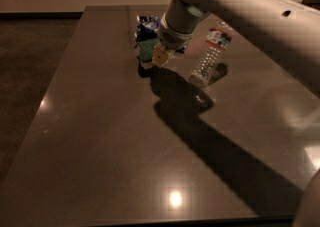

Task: Move sponge near blue chip bag

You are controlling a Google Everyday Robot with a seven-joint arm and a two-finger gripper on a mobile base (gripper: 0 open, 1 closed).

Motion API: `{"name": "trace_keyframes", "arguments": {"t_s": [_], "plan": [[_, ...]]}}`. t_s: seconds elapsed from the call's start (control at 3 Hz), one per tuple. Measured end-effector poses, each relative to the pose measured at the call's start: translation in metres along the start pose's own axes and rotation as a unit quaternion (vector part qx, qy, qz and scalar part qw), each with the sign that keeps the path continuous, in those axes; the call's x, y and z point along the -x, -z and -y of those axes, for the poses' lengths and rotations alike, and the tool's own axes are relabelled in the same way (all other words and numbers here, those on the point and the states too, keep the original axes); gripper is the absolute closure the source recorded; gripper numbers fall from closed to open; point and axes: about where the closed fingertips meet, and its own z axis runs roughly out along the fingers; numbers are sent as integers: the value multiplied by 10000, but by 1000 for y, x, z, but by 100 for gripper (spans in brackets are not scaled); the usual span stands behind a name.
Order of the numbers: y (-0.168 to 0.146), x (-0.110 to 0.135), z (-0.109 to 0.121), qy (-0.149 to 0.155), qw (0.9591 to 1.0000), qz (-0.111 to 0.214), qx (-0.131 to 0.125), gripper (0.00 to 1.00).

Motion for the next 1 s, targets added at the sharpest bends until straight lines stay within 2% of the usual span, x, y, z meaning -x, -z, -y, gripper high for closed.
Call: {"name": "trace_keyframes", "arguments": {"t_s": [0.33, 1.0], "plan": [[-5, 3, 3, -36, 9998, -22, -180, 44], [-8, 3, 1, -19, 9999, -40, -140, 0]]}}
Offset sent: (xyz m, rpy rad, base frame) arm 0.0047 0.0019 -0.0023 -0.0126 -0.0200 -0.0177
